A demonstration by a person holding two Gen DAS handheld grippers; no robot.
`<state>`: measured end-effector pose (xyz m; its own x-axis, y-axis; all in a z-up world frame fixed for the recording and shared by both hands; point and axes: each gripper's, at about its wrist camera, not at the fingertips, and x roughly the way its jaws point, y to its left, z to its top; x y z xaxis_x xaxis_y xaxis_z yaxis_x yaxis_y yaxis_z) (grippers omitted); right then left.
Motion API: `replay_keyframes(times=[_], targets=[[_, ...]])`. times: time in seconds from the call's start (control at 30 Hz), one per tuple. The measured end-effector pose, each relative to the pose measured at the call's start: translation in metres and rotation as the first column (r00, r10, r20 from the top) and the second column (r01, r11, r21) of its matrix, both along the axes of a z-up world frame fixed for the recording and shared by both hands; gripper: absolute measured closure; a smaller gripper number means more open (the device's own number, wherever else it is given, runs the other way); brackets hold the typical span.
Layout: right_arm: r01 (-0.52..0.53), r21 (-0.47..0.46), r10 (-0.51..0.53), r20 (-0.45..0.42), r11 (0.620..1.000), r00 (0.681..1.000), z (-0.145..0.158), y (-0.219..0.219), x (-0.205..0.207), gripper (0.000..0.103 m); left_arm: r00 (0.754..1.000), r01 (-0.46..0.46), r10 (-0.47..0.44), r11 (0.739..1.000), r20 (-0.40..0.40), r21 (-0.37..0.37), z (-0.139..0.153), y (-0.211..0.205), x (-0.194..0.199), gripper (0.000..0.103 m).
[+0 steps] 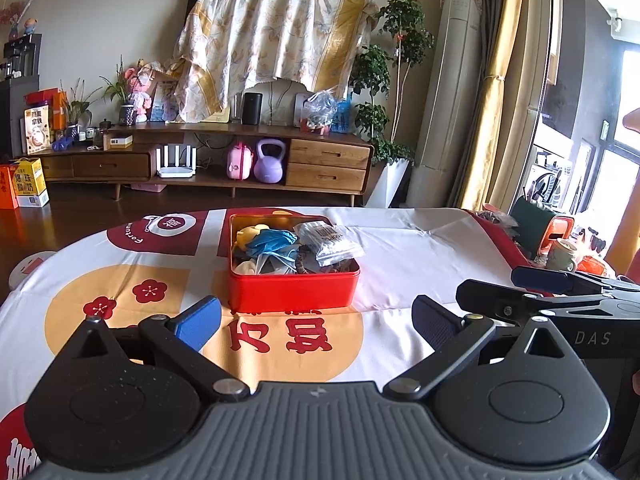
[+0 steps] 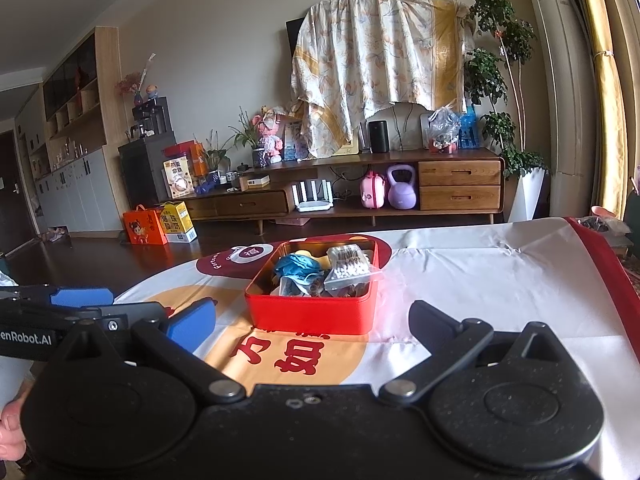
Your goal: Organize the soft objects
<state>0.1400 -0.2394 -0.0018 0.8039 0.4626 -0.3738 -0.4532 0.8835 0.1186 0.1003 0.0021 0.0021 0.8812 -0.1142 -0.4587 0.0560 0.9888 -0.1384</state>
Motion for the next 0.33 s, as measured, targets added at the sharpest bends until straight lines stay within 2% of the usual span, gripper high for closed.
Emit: replay_keyframes(times=[0.33], targets=[[-0.002, -0.001, 0.002, -0.003, 1.0, 1.0, -0.0016, 0.0001, -0.0001, 0.0, 1.0, -0.011, 0.011, 1.0, -0.01, -0.007, -0.0023, 0.0035, -0.0011, 0.001]])
